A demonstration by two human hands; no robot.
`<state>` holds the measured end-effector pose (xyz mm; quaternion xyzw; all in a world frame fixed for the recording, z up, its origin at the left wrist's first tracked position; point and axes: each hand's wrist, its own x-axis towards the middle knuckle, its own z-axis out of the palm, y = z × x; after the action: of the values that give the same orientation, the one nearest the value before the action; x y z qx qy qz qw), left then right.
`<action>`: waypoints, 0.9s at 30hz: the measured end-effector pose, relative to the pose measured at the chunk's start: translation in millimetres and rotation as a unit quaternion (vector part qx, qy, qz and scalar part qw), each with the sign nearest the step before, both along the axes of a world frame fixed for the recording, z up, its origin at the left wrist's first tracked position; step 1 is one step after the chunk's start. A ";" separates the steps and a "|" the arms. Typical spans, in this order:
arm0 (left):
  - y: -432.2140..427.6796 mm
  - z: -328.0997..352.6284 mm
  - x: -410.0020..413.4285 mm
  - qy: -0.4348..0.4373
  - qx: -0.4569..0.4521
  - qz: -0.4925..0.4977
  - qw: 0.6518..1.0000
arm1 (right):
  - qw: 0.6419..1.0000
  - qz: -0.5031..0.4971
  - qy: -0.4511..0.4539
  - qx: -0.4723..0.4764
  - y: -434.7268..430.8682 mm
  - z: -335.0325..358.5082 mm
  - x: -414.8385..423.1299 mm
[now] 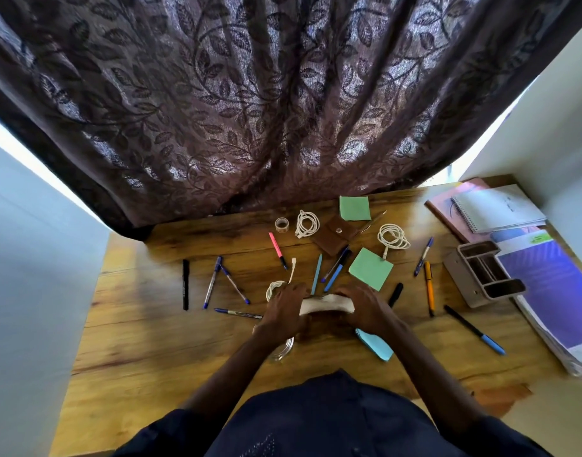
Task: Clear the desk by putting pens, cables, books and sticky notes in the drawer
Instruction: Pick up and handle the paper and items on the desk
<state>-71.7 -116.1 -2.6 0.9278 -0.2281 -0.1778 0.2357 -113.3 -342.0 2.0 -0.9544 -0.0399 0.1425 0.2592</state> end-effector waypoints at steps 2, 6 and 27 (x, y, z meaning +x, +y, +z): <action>1.3 0.8 -0.8 -0.002 -0.001 0.027 1.000 | 1.000 -0.006 -0.006 -0.014 2.7 5.2 1.9; 9.1 -5.1 -3.7 -0.006 -0.041 0.085 0.996 | 0.999 -0.018 -0.016 -0.022 8.0 23.2 7.4; 48.8 40.5 -2.3 0.109 -0.296 0.181 0.932 | 0.919 -0.247 0.095 0.292 100.5 57.1 34.5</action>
<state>-74.0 -67.3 37.8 0.8164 -0.0718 -0.1568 0.5511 -78.8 -241.5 59.2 -0.7980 0.1825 0.1457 0.5556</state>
